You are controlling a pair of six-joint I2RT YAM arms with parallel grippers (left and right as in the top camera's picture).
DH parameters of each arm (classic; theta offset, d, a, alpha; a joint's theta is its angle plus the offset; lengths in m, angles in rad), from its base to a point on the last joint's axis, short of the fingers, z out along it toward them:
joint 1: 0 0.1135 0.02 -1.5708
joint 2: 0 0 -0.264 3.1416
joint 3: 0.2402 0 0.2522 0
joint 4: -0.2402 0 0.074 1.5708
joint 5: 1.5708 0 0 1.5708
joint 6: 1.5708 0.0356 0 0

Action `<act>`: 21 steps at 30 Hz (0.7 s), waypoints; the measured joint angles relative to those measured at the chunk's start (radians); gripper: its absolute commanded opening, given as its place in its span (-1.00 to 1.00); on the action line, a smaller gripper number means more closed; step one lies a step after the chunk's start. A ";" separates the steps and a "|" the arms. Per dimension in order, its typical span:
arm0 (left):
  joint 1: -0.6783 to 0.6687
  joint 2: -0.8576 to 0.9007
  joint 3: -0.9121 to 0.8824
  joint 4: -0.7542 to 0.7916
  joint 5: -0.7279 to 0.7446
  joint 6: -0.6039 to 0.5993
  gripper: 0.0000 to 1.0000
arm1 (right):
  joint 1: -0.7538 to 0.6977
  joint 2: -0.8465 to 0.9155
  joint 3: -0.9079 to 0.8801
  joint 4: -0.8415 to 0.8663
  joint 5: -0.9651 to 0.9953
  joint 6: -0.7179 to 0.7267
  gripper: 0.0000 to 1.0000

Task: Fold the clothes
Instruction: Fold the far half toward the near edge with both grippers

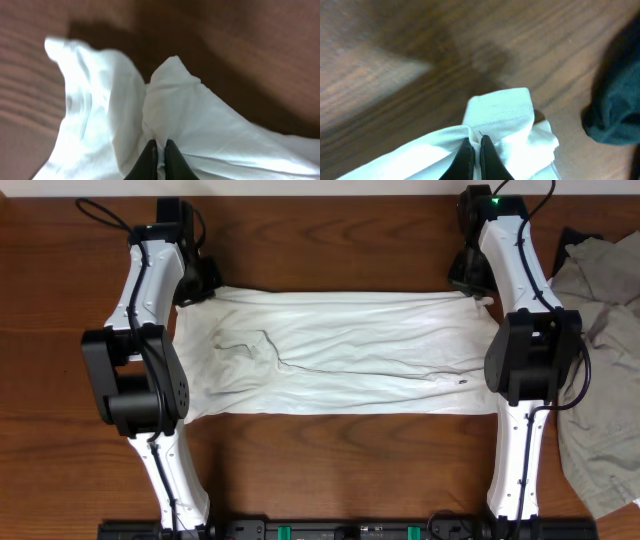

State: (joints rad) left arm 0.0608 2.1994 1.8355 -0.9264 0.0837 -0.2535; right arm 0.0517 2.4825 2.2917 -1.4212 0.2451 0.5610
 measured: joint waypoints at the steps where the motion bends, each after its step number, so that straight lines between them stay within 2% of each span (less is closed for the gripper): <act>1: 0.000 0.000 0.000 -0.015 0.000 0.000 -0.88 | 0.000 0.000 0.000 -0.010 0.002 0.005 -0.98; 21: 0.000 0.000 0.000 -0.132 -0.002 0.011 -0.88 | 0.007 -0.003 0.000 -0.192 0.029 0.017 -0.97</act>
State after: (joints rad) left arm 0.0608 2.1994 1.8355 -1.0588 0.0814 -0.2428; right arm 0.0586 2.4794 2.2917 -1.6131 0.2741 0.5781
